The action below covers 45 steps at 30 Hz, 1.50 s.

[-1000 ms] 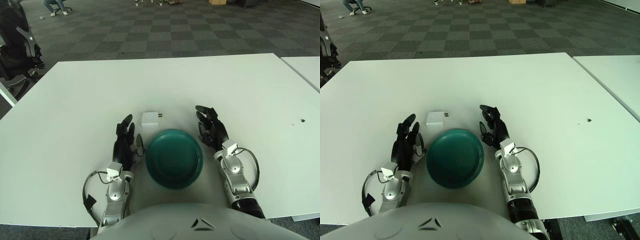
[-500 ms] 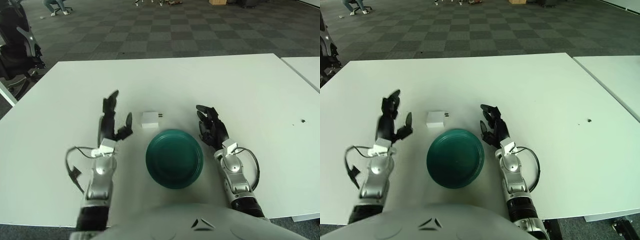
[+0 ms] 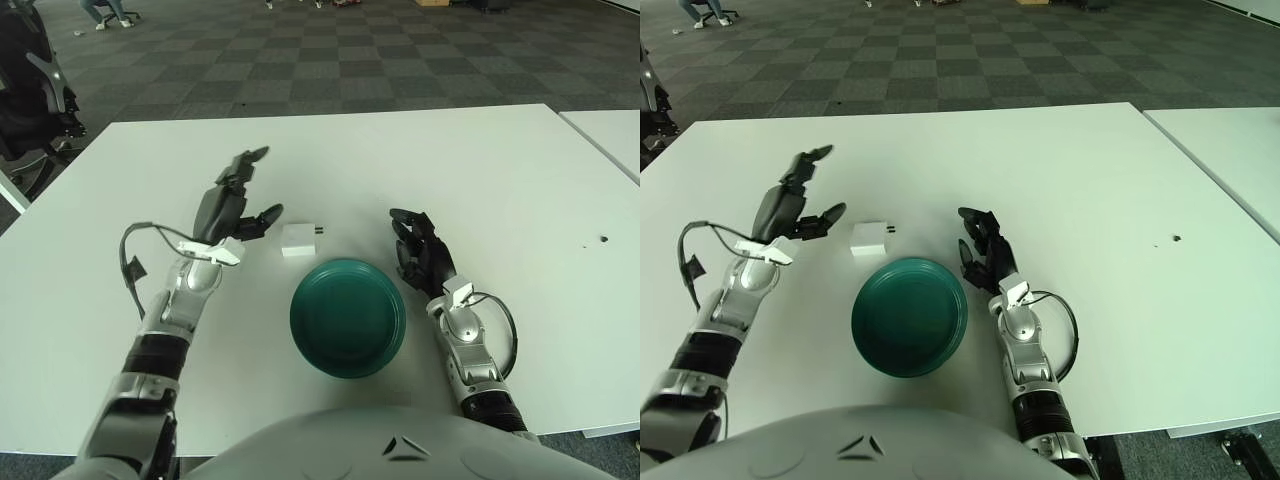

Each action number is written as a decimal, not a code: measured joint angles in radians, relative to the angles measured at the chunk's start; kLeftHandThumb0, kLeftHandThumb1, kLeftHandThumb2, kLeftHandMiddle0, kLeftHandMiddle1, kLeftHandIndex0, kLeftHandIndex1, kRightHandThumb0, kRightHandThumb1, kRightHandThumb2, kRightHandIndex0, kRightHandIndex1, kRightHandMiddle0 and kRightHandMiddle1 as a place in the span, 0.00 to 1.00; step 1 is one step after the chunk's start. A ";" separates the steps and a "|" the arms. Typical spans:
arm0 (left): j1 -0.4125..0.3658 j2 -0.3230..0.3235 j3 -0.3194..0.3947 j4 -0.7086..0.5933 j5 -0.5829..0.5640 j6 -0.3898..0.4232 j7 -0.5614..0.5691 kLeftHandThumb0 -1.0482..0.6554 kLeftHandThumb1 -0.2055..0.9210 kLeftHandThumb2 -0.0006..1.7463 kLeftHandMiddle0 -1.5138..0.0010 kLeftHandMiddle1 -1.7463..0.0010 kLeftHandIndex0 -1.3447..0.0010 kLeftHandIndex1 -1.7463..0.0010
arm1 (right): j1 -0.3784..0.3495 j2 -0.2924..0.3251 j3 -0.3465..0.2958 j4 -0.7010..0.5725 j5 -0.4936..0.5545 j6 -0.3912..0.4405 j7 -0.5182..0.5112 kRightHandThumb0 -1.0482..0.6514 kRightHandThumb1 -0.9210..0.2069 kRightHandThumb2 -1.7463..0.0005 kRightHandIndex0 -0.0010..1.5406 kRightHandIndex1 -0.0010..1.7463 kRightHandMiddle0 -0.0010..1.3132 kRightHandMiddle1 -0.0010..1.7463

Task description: Put the charger into the plate.

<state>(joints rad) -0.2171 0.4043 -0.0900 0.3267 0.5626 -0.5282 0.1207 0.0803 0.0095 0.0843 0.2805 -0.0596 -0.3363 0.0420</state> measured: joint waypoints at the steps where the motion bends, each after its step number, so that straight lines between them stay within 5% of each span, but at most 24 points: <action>1: -0.011 0.009 -0.010 0.004 0.008 0.004 -0.012 0.07 1.00 0.30 0.79 1.00 1.00 0.57 | 0.000 0.001 0.000 0.000 0.000 0.000 0.000 0.14 0.00 0.63 0.24 0.01 0.12 0.49; 7: -0.085 0.052 -0.092 0.062 0.041 0.019 -0.117 0.11 1.00 0.17 0.81 1.00 1.00 0.43 | 0.000 0.003 -0.004 0.000 0.001 0.004 0.000 0.14 0.00 0.63 0.24 0.01 0.09 0.48; 16: -0.212 0.078 -0.233 0.257 0.078 -0.001 -0.274 0.11 1.00 0.11 0.86 1.00 0.96 0.39 | -0.003 0.004 -0.003 0.000 0.001 0.009 0.000 0.16 0.00 0.63 0.23 0.00 0.08 0.47; 24: -0.304 0.085 -0.321 0.385 0.097 -0.096 -0.324 0.08 1.00 0.13 0.86 1.00 0.97 0.40 | -0.004 0.005 -0.003 0.000 0.000 0.009 -0.002 0.17 0.00 0.63 0.23 0.00 0.08 0.47; 45: -0.441 0.042 -0.382 0.635 0.052 -0.190 -0.452 0.06 1.00 0.18 0.87 1.00 1.00 0.46 | -0.003 0.011 -0.001 0.000 -0.006 0.007 -0.017 0.15 0.00 0.63 0.22 0.00 0.08 0.47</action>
<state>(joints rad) -0.6582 0.4459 -0.4721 0.9618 0.6149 -0.7183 -0.3317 0.0771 0.0203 0.0830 0.2805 -0.0661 -0.3297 0.0254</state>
